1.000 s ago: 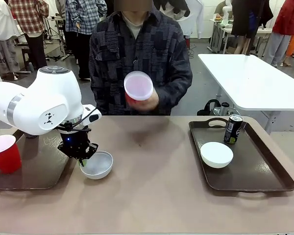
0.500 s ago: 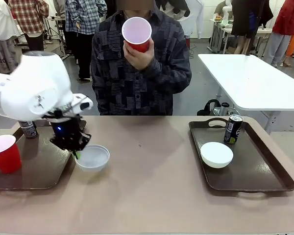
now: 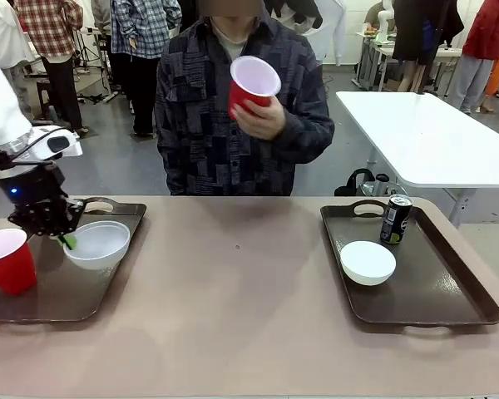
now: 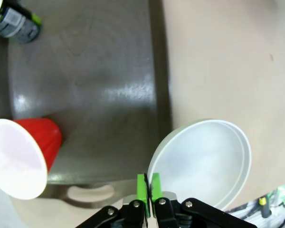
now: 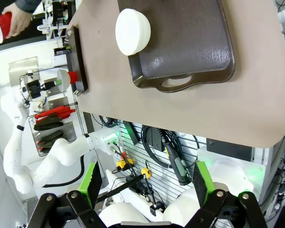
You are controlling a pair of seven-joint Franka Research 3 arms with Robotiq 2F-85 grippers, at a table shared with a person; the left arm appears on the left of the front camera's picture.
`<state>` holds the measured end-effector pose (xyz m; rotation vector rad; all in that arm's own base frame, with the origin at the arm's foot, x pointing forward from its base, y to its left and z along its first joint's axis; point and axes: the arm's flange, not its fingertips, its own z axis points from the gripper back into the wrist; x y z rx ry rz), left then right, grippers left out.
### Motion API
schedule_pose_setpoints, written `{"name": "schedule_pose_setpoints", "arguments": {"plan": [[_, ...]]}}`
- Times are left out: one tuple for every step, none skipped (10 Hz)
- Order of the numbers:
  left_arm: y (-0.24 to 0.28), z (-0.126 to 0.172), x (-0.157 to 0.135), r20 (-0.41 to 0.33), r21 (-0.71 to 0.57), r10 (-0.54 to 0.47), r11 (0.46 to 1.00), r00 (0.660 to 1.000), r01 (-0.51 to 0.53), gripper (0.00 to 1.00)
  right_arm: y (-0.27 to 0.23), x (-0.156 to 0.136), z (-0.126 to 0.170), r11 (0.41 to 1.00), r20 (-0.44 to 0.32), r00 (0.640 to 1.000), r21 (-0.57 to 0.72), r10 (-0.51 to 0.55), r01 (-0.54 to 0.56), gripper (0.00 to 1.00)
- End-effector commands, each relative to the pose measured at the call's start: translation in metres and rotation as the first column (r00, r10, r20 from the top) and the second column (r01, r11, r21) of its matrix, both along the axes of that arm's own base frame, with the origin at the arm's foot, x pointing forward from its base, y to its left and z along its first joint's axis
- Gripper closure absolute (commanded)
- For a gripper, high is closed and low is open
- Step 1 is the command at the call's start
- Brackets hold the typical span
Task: Prepare tableware on both trays.
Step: Pick up a Picnic Bowl from the table and place it on a Handle tray.
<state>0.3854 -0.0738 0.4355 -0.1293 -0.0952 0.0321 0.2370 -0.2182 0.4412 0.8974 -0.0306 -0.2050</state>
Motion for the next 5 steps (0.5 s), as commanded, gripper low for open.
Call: {"name": "schedule_pose_setpoints", "arguments": {"plan": [[0.0128, -0.0189, 0.0028, -0.001, -0.01, 0.002, 1.0, 1.0, -0.002, 1.0, 0.0009, -0.0021, -0.0002, 1.0, 0.012, 1.0, 0.008, 0.003, -0.003, 0.0], [0.0176, -0.0243, 0.0035, -0.01, -0.019, 0.012, 1.0, 1.0, -0.012, 1.0, 0.0009, -0.0021, -0.0002, 1.0, 0.012, 1.0, 0.008, 0.003, -0.003, 0.0], [0.0163, -0.0268, 0.0019, 0.022, -0.015, -0.005, 1.0, 1.0, 0.005, 1.0, 0.0009, -0.0021, -0.0002, 1.0, 0.012, 1.0, 0.008, 0.003, -0.003, 0.0], [0.0153, -0.0175, -0.0004, -0.023, 0.0, 0.025, 1.0, 0.999, -0.025, 1.0, 0.0009, -0.0021, -0.0002, 1.0, 0.012, 1.0, 0.008, 0.003, -0.003, 0.0], [0.0153, -0.0175, -0.0004, -0.023, 0.0, 0.025, 1.0, 0.999, -0.025, 1.0, 0.0009, -0.0021, -0.0002, 1.0, 0.012, 1.0, 0.008, 0.003, -0.003, 0.0]]}}
